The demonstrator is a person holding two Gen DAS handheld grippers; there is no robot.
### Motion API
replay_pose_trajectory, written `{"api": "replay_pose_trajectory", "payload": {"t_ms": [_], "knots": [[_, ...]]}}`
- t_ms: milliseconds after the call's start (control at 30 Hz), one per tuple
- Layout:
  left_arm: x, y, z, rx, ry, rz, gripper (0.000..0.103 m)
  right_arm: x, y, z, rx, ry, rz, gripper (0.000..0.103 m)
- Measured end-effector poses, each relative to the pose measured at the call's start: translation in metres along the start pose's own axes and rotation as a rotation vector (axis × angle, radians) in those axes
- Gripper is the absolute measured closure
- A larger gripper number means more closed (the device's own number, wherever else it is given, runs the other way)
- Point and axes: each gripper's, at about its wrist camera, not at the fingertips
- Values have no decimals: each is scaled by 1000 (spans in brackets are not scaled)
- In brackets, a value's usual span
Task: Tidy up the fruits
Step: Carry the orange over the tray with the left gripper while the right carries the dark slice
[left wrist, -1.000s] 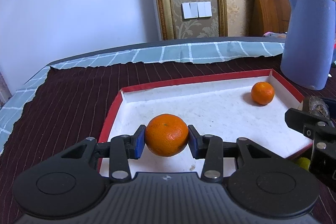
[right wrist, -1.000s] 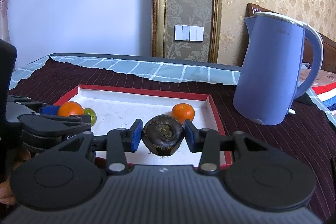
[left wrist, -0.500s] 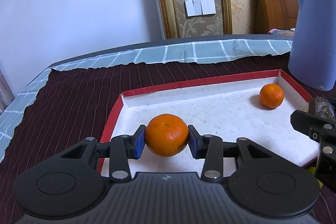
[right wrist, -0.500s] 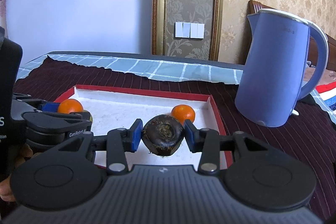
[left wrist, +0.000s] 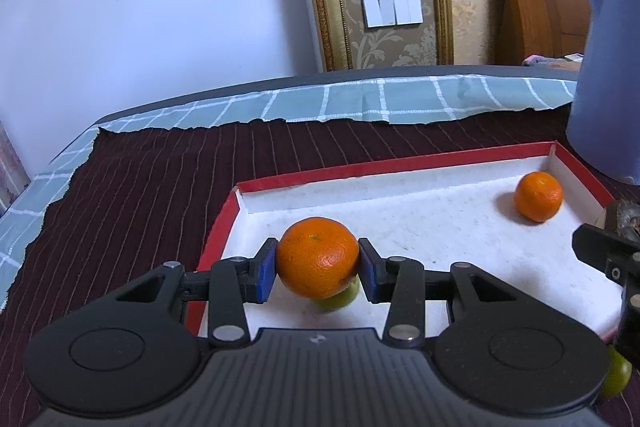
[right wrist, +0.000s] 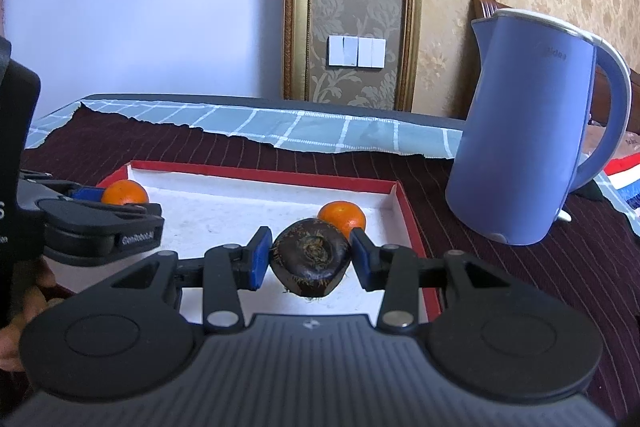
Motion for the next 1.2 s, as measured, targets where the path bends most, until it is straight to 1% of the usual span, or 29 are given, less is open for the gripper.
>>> {"api": "replay_pose_trajectory", "payload": {"t_ms": [533, 800, 1000, 1200], "knots": [[-2, -21, 13, 15, 3, 33, 62, -4, -21, 7, 29, 4, -8, 63], [-6, -29, 17, 19, -5, 34, 62, -3, -32, 11, 46, 13, -8, 63], [-9, -35, 21, 23, -10, 33, 62, -7, -42, 15, 60, -6, 0, 63], [-10, -41, 24, 31, -8, 32, 62, -8, -51, 18, 70, -1, -11, 63]]}}
Point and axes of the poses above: each gripper's, at about its wrist camera, not at the fingertips, and y roughly against the way its jaws point, x to its left, z to its top, and after that the axes turned 6 degrees about z, right-handed
